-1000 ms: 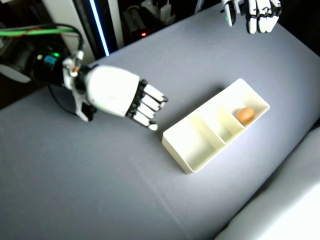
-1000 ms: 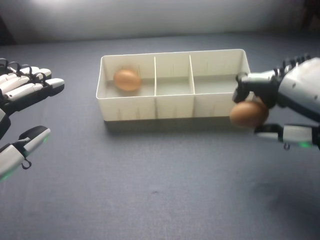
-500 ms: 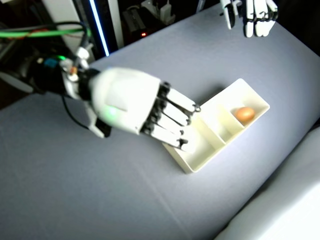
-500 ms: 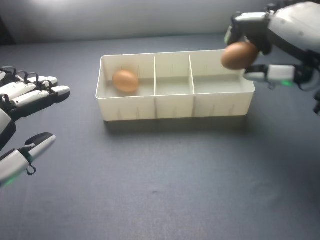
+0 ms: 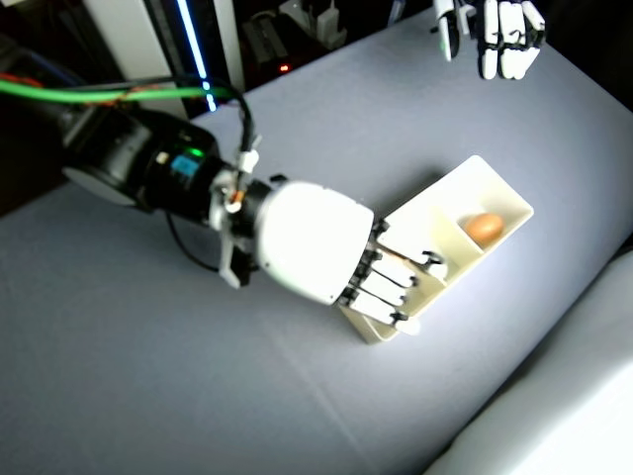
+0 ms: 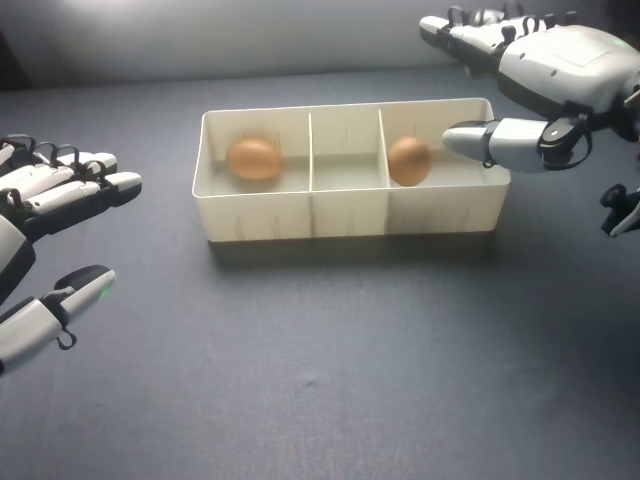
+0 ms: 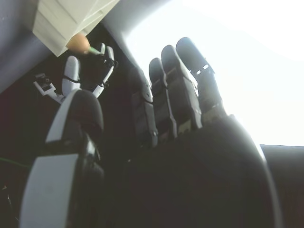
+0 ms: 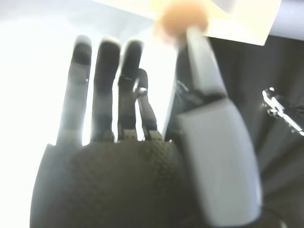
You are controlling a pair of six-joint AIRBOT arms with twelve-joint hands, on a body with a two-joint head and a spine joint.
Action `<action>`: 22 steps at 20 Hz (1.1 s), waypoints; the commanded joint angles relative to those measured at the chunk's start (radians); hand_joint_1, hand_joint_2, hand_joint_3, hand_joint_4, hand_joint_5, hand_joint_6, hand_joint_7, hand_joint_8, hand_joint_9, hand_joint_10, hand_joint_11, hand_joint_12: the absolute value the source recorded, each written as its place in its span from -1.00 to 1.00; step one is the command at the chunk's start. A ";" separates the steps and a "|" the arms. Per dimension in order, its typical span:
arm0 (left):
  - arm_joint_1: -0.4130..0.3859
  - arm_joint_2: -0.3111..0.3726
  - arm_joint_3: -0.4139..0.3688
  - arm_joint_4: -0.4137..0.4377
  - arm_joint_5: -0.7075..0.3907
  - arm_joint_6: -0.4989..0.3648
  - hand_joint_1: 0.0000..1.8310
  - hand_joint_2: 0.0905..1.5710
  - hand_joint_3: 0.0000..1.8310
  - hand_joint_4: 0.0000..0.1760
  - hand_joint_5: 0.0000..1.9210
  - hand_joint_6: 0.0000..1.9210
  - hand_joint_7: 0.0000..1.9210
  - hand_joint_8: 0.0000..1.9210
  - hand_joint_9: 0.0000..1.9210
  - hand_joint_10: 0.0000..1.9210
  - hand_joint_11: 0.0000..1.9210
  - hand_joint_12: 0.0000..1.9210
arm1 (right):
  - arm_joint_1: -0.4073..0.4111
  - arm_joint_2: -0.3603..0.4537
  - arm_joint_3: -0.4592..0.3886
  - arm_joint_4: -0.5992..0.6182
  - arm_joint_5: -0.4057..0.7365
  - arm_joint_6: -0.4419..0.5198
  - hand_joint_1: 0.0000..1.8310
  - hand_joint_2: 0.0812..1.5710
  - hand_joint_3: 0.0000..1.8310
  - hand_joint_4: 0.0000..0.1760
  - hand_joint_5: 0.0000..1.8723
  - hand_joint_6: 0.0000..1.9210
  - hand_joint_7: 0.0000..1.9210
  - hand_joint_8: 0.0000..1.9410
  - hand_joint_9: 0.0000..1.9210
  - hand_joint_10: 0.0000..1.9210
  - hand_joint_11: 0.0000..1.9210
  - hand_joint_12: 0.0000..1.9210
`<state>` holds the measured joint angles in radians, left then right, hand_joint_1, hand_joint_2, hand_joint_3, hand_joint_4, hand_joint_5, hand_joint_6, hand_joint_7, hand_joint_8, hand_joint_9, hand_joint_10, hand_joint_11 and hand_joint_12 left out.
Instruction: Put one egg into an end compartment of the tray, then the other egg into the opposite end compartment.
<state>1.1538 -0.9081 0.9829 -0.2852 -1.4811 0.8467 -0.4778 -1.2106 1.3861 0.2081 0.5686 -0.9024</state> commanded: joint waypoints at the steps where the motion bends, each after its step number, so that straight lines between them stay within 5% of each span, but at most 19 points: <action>1: -0.007 0.000 0.004 0.000 -0.130 -0.003 -0.22 0.76 -1.00 -1.00 -0.52 -1.00 -0.62 -1.00 -0.65 -0.94 -1.00 0.34 | 0.011 0.007 -0.011 -0.002 0.131 0.000 -0.46 0.65 -1.00 -1.00 -1.00 -1.00 -1.00 -0.99 -1.00 -0.55 -1.00 0.62; 3: -0.007 -0.001 0.003 -0.004 -0.134 -0.004 -0.20 0.76 -1.00 -1.00 -0.55 -1.00 -0.61 -0.99 -0.66 -0.94 -1.00 0.30 | 0.009 0.027 -0.066 -0.006 0.189 0.000 -0.57 0.66 -1.00 -1.00 -1.00 -1.00 -1.00 -1.00 -1.00 -0.45 -1.00 0.75; 6: -0.006 0.000 0.000 -0.016 -0.147 -0.004 -0.20 0.76 -1.00 -1.00 -0.60 -1.00 -0.61 -1.00 -0.66 -0.95 -1.00 0.26 | -0.051 0.108 -0.170 -0.027 0.309 0.000 -0.71 0.71 -0.99 -0.88 -1.00 -1.00 -1.00 -1.00 -1.00 -0.69 -1.00 0.57; 7: -0.004 0.000 -0.001 -0.021 -0.152 -0.004 -0.24 0.76 -1.00 -1.00 -0.63 -1.00 -0.64 -1.00 -0.69 -0.97 -1.00 0.18 | -0.082 0.143 -0.209 -0.031 0.358 0.000 -0.77 0.74 -1.00 -0.75 -1.00 -1.00 -1.00 -1.00 -1.00 -0.99 -1.00 0.11; 9: 0.002 0.001 -0.004 -0.028 -0.165 -0.004 -0.27 0.76 -1.00 -1.00 -0.67 -1.00 -0.67 -1.00 -0.72 -0.99 -1.00 0.15 | -0.154 0.201 -0.277 -0.037 0.467 0.000 -0.92 0.71 -1.00 -0.63 -1.00 -1.00 -1.00 -1.00 -1.00 -1.00 -1.00 -0.88; 10: 0.002 0.003 -0.006 -0.029 -0.170 -0.004 -0.28 0.76 -1.00 -1.00 -0.69 -1.00 -0.69 -1.00 -0.74 -0.99 -1.00 0.14 | -0.190 0.237 -0.309 -0.037 0.516 0.000 -0.96 0.70 -1.00 -0.40 -1.00 -1.00 -1.00 -1.00 -1.00 -1.00 -1.00 -0.98; 11: 0.002 0.003 -0.008 -0.029 -0.173 -0.004 -0.28 0.76 -1.00 -1.00 -0.69 -1.00 -0.69 -1.00 -0.74 -0.99 -1.00 0.14 | -0.232 0.272 -0.343 -0.037 0.568 0.000 -0.96 0.70 -1.00 -0.40 -1.00 -1.00 -1.00 -1.00 -1.00 -1.00 -1.00 -0.98; 13: 0.002 0.003 -0.010 -0.030 -0.176 -0.004 -0.43 0.77 -1.00 -1.00 -0.83 -1.00 -0.89 -1.00 -0.92 -1.00 -1.00 -0.34 | -0.333 0.321 -0.401 -0.030 0.668 0.006 -0.91 0.72 -1.00 -0.64 -1.00 -1.00 -1.00 -1.00 -1.00 -1.00 -1.00 -1.00; 15: 0.005 0.004 -0.013 -0.031 -0.181 -0.004 -0.62 0.75 -1.00 -0.99 -0.99 -1.00 -1.00 -1.00 -1.00 -1.00 -1.00 -0.94 | -0.413 0.350 -0.440 -0.014 0.764 0.022 -0.85 0.71 -1.00 -0.21 -1.00 -1.00 -1.00 -1.00 -1.00 -1.00 -1.00 -1.00; 16: 0.006 0.006 -0.016 -0.031 -0.192 -0.004 -0.68 0.75 -1.00 -0.77 -1.00 -1.00 -1.00 -1.00 -1.00 -1.00 -1.00 -0.99 | -0.455 0.364 -0.463 -0.004 0.829 0.029 -0.82 0.73 -1.00 -0.09 -1.00 -1.00 -1.00 -1.00 -1.00 -1.00 -1.00 -1.00; 18: 0.009 0.011 -0.021 -0.031 -0.213 -0.004 -0.78 0.74 -1.00 -0.64 -1.00 -1.00 -1.00 -1.00 -1.00 -1.00 -1.00 -1.00 | -0.509 0.383 -0.494 0.011 0.909 0.029 -0.75 0.74 -1.00 -0.24 -1.00 -1.00 -1.00 -1.00 -1.00 -1.00 -1.00 -1.00; 20: 0.010 0.016 -0.027 -0.029 -0.240 -0.003 -0.84 0.70 -1.00 0.36 -1.00 -1.00 -1.00 -1.00 -1.00 -1.00 -1.00 -1.00 | -0.577 0.408 -0.530 0.034 1.003 0.029 -0.80 0.69 -1.00 -0.45 -1.00 -1.00 -1.00 -1.00 -1.00 -1.00 -1.00 -1.00; 21: 0.010 0.020 -0.029 -0.025 -0.245 -0.002 -0.82 0.69 -1.00 0.56 -1.00 -1.00 -1.00 -1.00 -1.00 -1.00 -1.00 -1.00 | -0.595 0.417 -0.540 0.041 1.036 0.029 -0.84 0.67 -1.00 -0.38 -1.00 -1.00 -1.00 -1.00 -1.00 -1.00 -1.00 -1.00; 22: 0.010 0.029 -0.036 -0.020 -0.246 0.001 -0.81 0.70 -1.00 0.45 -1.00 -1.00 -1.00 -1.00 -1.00 -1.00 -1.00 -1.00 | -0.625 0.431 -0.553 0.048 1.091 0.032 -0.83 0.66 -1.00 -0.53 -1.00 -1.00 -1.00 -1.00 -1.00 -1.00 -1.00 -1.00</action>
<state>1.1656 -0.8856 0.9463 -0.3027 -1.5925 0.8459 -1.1191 -0.7818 0.8303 0.2626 1.4998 -0.8772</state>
